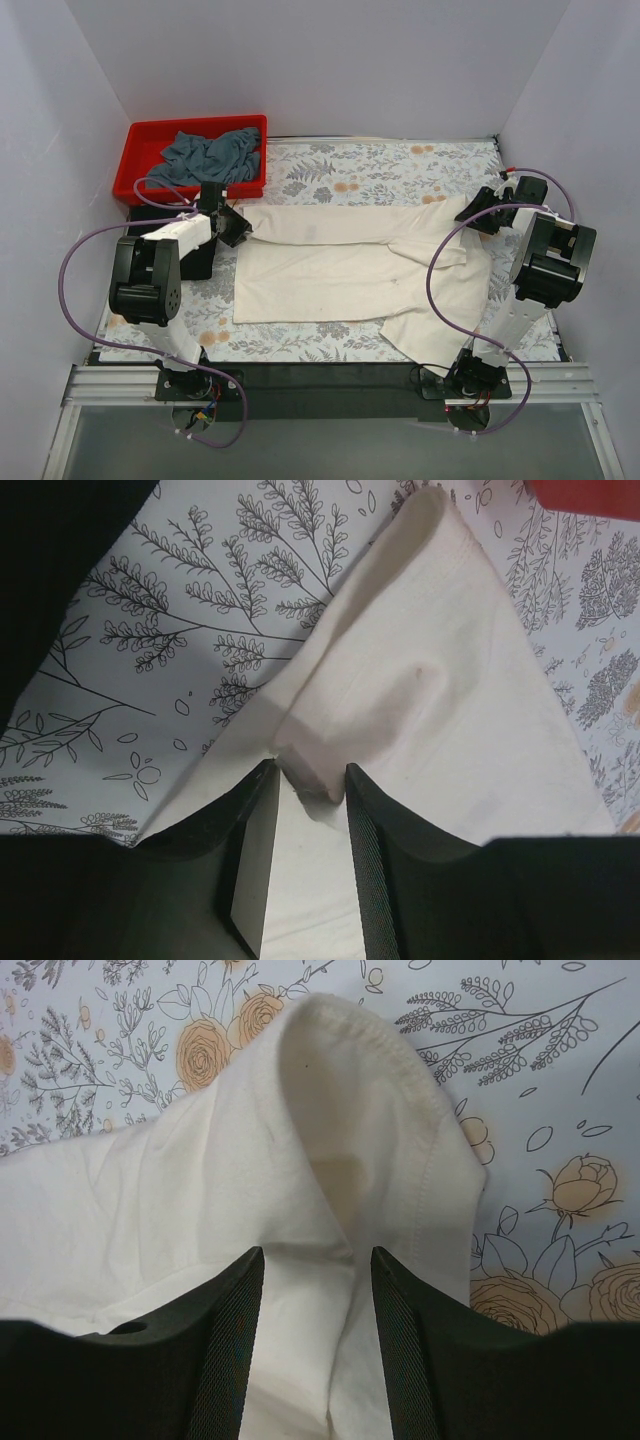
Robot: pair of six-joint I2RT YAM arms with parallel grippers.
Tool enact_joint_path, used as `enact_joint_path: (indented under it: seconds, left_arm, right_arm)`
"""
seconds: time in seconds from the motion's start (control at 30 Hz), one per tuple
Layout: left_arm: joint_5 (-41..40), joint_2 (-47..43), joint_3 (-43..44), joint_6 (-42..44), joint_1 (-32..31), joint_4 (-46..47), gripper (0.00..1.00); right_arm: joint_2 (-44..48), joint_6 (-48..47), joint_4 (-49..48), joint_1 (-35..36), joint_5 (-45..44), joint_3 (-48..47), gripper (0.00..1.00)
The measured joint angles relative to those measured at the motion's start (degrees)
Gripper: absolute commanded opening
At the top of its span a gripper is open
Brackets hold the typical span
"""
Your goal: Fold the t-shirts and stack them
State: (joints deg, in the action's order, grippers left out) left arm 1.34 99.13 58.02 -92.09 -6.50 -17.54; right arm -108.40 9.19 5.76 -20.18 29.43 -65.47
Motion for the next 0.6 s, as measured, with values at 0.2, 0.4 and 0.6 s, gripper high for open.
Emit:
enact_joint_path:
  seconds: [0.2,0.4,0.6]
  left_arm:
    - [-0.13,0.0,-0.02,0.28,0.0,0.04,0.25]
    - [-0.31,-0.02,-0.28,1.11,0.0,0.04,0.04]
    - [-0.63,-0.74,-0.28,3.63,0.0,0.04,0.0]
  right_arm:
    - [0.0,0.0,-0.09,0.0,0.31,0.26,0.45]
    - [0.02,0.02,-0.24,0.0,0.28,1.01,0.45]
    - [0.26,0.72,-0.44,0.0,-0.39,2.62,0.44]
